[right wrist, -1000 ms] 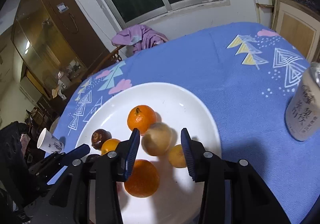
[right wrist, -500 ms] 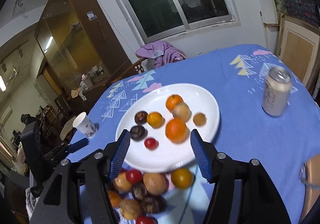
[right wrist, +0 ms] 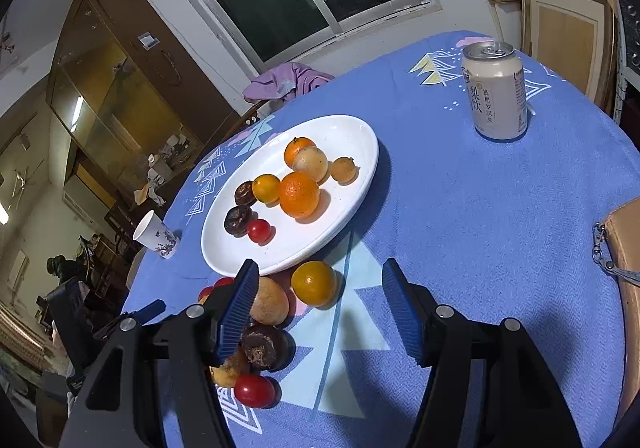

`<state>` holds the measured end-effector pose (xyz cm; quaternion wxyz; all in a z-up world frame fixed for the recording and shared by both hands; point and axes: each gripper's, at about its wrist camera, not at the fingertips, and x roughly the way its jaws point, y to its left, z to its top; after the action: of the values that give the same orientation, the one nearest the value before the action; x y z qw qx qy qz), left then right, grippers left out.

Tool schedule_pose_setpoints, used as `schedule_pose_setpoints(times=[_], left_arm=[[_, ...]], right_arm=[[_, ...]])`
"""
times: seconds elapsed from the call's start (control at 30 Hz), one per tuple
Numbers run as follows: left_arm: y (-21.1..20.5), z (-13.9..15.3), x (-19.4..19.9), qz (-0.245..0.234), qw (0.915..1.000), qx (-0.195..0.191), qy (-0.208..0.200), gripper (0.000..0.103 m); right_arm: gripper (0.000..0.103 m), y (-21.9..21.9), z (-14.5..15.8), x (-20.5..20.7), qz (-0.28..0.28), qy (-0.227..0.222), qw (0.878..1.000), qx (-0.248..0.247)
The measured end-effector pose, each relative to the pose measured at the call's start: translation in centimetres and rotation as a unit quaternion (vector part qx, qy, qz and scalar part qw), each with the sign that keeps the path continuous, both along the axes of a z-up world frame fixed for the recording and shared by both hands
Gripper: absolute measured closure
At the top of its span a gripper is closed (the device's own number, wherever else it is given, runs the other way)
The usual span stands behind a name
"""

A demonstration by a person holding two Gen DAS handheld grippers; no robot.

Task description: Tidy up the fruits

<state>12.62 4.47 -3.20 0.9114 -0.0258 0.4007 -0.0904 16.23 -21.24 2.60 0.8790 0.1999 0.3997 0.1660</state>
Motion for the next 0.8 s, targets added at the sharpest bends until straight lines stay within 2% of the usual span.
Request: schedule_pose_setpoints(times=[0.1, 0.2, 0.23, 0.33, 0.4, 0.53, 0.63, 0.73, 0.8], left_arm=[[-0.9, -0.7, 0.2, -0.005, 0.9998, 0.019, 0.004, 0.025], [-0.5, -0.6, 0.0, 0.001, 0.9995, 0.032, 0.001, 0.020], [-0.2, -0.5, -0.1, 0.006, 0.9992, 0.039, -0.002, 0.016], [1.4, -0.2, -0.6, 0.034, 0.9968, 0.070, -0.018, 0.014], [3.5, 0.0, -0.8, 0.062, 0.9963, 0.057, -0.013, 0.014], [5.9, 0.7, -1.6, 0.086, 0.9957, 0.027, -0.022, 0.015], [5.1, 1.4, -2.1, 0.065, 0.9969, 0.017, -0.040, 0.015], [2.6, 1.2, -2.2, 0.041, 0.9966, 0.049, -0.052, 0.015], [1.5, 0.8, -1.9, 0.027, 0.9968, 0.058, -0.047, 0.015]], right_arm=[[0.035, 0.3, 0.2, -0.1, 0.005, -0.004, 1.000, -0.002], [0.035, 0.4, 0.3, -0.2, 0.010, -0.005, 1.000, -0.002], [0.035, 0.4, 0.3, -0.2, 0.011, -0.005, 1.000, -0.003], [0.035, 0.0, 0.5, -0.2, 0.008, -0.006, 1.000, 0.002], [0.035, -0.2, 0.6, -0.2, 0.006, -0.007, 1.000, 0.005], [0.034, -0.2, 0.8, -0.4, 0.007, -0.011, 1.000, 0.007], [0.034, -0.1, 0.8, -0.4, 0.009, -0.010, 1.000, 0.006], [0.034, -0.1, 0.7, -0.3, 0.008, -0.008, 1.000, 0.007], [0.034, -0.1, 0.7, -0.3, 0.008, -0.008, 1.000, 0.006]])
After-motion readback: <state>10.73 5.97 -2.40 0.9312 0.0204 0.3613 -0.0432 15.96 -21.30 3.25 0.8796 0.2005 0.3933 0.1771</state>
